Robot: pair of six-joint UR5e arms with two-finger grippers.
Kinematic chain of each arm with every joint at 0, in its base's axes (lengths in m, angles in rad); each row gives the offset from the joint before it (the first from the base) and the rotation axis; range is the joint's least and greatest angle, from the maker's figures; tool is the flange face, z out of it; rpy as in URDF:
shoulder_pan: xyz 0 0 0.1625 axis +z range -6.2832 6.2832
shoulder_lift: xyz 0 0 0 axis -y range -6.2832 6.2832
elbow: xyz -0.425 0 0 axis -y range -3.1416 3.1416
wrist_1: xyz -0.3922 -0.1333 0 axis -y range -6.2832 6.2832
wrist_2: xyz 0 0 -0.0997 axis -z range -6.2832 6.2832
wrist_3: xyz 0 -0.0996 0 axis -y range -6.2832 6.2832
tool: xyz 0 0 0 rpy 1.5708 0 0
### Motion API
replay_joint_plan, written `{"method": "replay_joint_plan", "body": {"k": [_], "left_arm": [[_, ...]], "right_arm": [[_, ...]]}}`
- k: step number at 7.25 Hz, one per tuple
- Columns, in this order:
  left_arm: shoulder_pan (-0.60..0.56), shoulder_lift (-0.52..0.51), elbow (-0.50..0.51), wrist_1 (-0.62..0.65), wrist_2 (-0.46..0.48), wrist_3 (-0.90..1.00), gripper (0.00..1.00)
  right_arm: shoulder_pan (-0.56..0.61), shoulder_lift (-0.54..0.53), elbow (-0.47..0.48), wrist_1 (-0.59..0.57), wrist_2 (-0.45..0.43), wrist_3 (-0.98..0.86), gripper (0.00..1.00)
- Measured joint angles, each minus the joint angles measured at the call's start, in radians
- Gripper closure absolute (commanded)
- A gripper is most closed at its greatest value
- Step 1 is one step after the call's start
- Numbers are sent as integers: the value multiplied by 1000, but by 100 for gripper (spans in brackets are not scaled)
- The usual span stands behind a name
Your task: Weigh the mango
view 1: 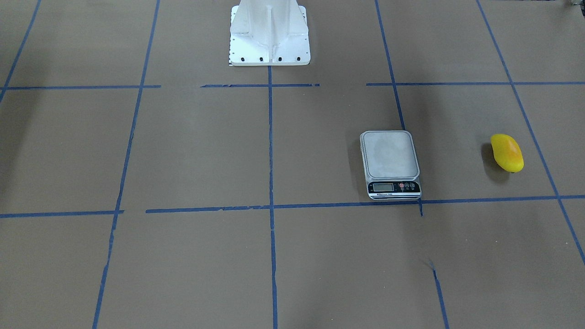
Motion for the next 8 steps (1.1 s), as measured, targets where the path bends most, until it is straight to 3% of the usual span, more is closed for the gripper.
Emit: {"method": "replay_joint_plan", "body": {"k": [2, 4, 6, 8], "left_arm": [[150, 9, -10, -173, -22, -272, 0], [283, 26, 21, -346, 29, -476, 0], [348, 31, 77, -466, 63, -572, 0], [387, 38, 92, -490, 69, -593, 0]], "right_arm": [[0, 0, 0, 0, 0, 0, 0], [0, 0, 0, 0, 0, 0, 0], [0, 0, 0, 0, 0, 0, 0], [0, 0, 0, 0, 0, 0, 0]]}}
